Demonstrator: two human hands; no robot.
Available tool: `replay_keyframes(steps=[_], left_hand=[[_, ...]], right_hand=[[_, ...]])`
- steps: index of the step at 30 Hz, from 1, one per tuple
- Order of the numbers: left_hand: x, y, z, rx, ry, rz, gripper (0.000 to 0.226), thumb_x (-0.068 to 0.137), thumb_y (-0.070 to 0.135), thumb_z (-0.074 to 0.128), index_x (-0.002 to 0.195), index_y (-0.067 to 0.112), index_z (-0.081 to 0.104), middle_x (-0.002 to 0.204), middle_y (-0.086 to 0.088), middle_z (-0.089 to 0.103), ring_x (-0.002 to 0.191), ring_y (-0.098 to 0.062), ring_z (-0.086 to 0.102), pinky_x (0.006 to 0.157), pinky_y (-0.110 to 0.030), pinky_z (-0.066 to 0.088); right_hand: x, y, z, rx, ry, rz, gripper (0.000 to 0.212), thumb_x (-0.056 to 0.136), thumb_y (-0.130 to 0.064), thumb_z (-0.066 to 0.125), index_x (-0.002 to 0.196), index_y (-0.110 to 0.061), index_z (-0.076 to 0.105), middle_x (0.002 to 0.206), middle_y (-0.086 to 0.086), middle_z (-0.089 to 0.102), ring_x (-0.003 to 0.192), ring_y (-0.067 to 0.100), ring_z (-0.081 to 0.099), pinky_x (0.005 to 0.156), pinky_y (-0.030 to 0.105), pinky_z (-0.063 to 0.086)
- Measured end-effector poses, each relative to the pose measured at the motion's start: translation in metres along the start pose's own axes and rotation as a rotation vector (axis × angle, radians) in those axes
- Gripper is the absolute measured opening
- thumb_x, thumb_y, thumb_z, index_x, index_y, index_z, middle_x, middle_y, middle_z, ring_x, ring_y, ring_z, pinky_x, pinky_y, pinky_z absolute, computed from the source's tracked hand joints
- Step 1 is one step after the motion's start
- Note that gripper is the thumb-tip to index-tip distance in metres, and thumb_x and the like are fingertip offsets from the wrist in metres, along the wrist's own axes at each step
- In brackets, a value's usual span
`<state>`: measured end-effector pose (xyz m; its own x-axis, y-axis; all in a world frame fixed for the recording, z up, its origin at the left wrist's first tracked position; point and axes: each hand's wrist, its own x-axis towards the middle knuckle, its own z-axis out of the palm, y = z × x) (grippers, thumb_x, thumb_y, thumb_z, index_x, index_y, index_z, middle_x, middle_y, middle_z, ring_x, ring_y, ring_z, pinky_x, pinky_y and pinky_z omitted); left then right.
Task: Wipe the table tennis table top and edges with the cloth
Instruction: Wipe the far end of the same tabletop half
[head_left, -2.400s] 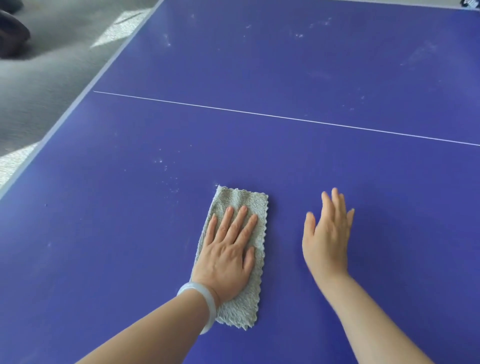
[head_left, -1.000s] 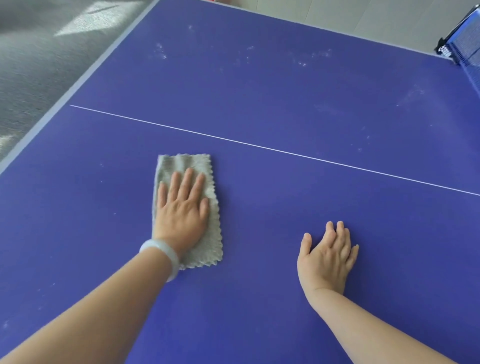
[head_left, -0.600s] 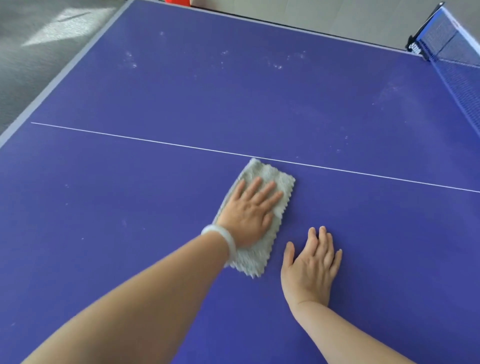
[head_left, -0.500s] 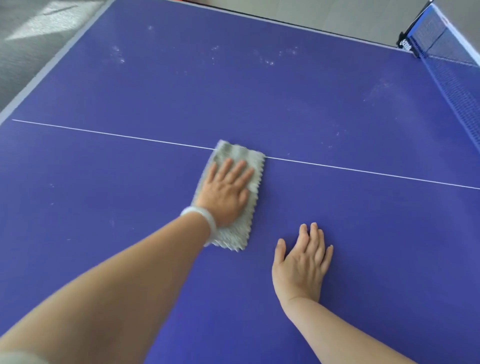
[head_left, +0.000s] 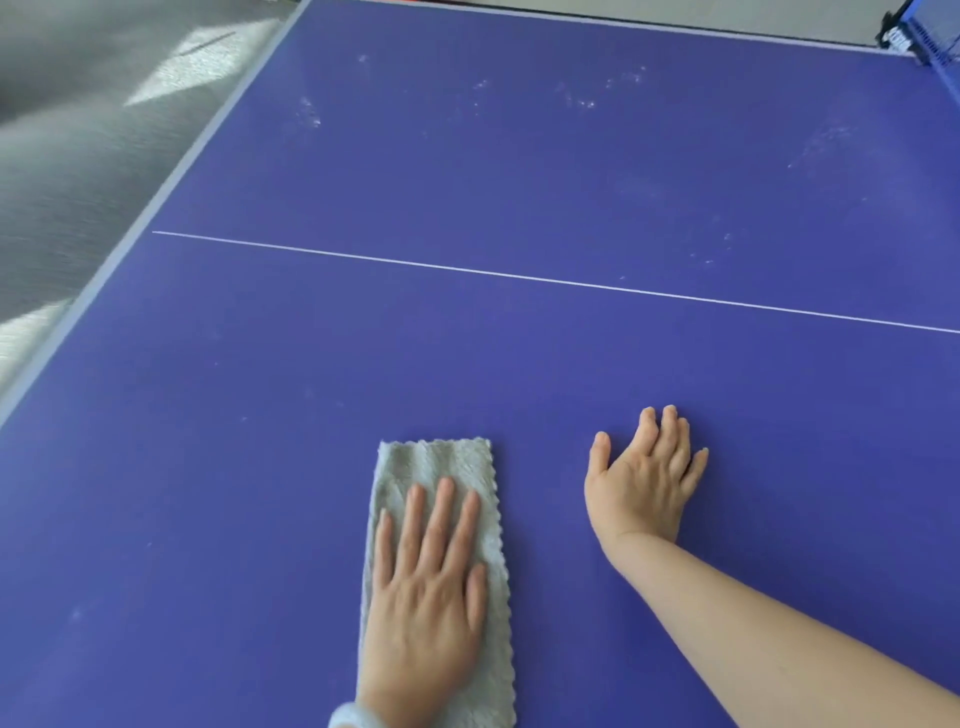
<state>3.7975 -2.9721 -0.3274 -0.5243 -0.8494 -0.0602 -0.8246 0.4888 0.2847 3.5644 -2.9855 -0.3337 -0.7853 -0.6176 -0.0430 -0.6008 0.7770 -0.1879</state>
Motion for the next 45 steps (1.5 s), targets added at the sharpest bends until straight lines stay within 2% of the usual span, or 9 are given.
replay_keyframes(steps=[8, 14, 21, 24, 28, 31, 34, 38, 45], left_hand=[[-0.006, 0.007, -0.005, 0.004, -0.054, -0.07, 0.063, 0.097, 0.041, 0.034, 0.157, 0.03, 0.019, 0.165, 0.006, 0.01, 0.153, -0.02, 0.001, 0.12, -0.049, 0.008], [-0.005, 0.003, -0.001, -0.009, 0.006, -0.033, 0.064, 0.098, 0.041, 0.033, 0.158, 0.027, 0.014, 0.166, 0.004, 0.006, 0.153, -0.021, -0.003, 0.119, -0.049, 0.005], [0.057, -0.07, -0.018, 0.071, 0.013, 0.187, 0.062, 0.097, 0.044, 0.033, 0.157, 0.032, 0.019, 0.165, 0.006, 0.015, 0.153, -0.02, 0.006, 0.124, -0.046, 0.002], [0.102, -0.152, -0.051, 0.137, 0.036, -0.042, 0.059, 0.101, 0.044, 0.03, 0.157, 0.034, 0.015, 0.166, 0.006, 0.01, 0.153, -0.019, 0.003, 0.123, -0.042, -0.003], [0.07, -0.211, -0.064, 0.043, 0.124, -0.419, 0.059, 0.101, 0.047, 0.019, 0.158, 0.033, 0.012, 0.166, 0.007, 0.005, 0.153, -0.018, -0.003, 0.123, -0.044, -0.002], [0.032, -0.15, -0.036, 0.088, 0.182, -0.266, 0.061, 0.099, 0.042, 0.026, 0.158, 0.026, 0.019, 0.166, 0.002, 0.012, 0.153, -0.024, 0.002, 0.122, -0.049, 0.005], [0.038, -0.08, -0.013, 0.046, 0.088, 0.02, 0.061, 0.1, 0.042, 0.03, 0.158, 0.029, 0.015, 0.166, 0.004, 0.008, 0.153, -0.022, -0.003, 0.122, -0.05, 0.004], [0.105, -0.075, -0.023, 0.099, -0.01, 0.217, 0.059, 0.1, 0.045, 0.022, 0.158, 0.032, 0.015, 0.166, 0.006, 0.008, 0.153, -0.02, -0.001, 0.123, -0.046, -0.002], [0.092, -0.185, -0.057, 0.053, 0.128, -0.327, 0.058, 0.102, 0.045, 0.022, 0.158, 0.033, 0.013, 0.166, 0.008, 0.007, 0.153, -0.018, 0.0, 0.124, -0.044, -0.001]], right_hand=[[-0.007, 0.0, -0.012, 0.006, -0.056, -0.051, 0.064, 0.102, -0.034, 0.043, 0.155, -0.003, 0.025, 0.166, 0.016, 0.015, 0.154, 0.03, 0.008, 0.124, 0.054, 0.003], [-0.049, -0.064, 0.006, 0.092, -0.088, -0.443, 0.056, 0.104, -0.02, 0.041, 0.156, -0.006, 0.026, 0.167, 0.01, 0.011, 0.155, 0.023, 0.01, 0.126, 0.043, -0.002], [-0.048, -0.095, 0.025, 0.18, 0.009, -0.328, 0.05, 0.105, -0.029, 0.037, 0.152, -0.013, 0.04, 0.163, 0.004, 0.029, 0.152, 0.018, 0.021, 0.125, 0.045, 0.005], [-0.048, -0.095, 0.028, 0.149, 0.035, -0.34, 0.052, 0.103, -0.034, 0.039, 0.15, -0.012, 0.041, 0.162, 0.004, 0.032, 0.151, 0.019, 0.024, 0.125, 0.048, 0.009], [-0.05, -0.093, 0.029, 0.094, 0.057, -0.353, 0.055, 0.1, -0.037, 0.043, 0.149, -0.011, 0.041, 0.161, 0.008, 0.033, 0.151, 0.023, 0.026, 0.124, 0.05, 0.012], [-0.051, -0.095, 0.028, 0.063, 0.057, -0.335, 0.056, 0.1, -0.038, 0.045, 0.149, -0.011, 0.04, 0.161, 0.008, 0.033, 0.15, 0.024, 0.026, 0.124, 0.05, 0.012], [-0.05, -0.095, 0.028, 0.085, 0.058, -0.331, 0.055, 0.1, -0.036, 0.046, 0.149, -0.011, 0.041, 0.161, 0.007, 0.033, 0.15, 0.023, 0.027, 0.124, 0.049, 0.011], [-0.051, -0.093, 0.029, 0.085, 0.07, -0.339, 0.053, 0.101, -0.034, 0.046, 0.149, -0.011, 0.042, 0.161, 0.007, 0.034, 0.15, 0.023, 0.027, 0.124, 0.049, 0.012], [-0.051, -0.095, 0.028, 0.081, 0.062, -0.343, 0.054, 0.101, -0.039, 0.043, 0.149, -0.014, 0.041, 0.161, 0.005, 0.032, 0.151, 0.022, 0.026, 0.125, 0.049, 0.012]])
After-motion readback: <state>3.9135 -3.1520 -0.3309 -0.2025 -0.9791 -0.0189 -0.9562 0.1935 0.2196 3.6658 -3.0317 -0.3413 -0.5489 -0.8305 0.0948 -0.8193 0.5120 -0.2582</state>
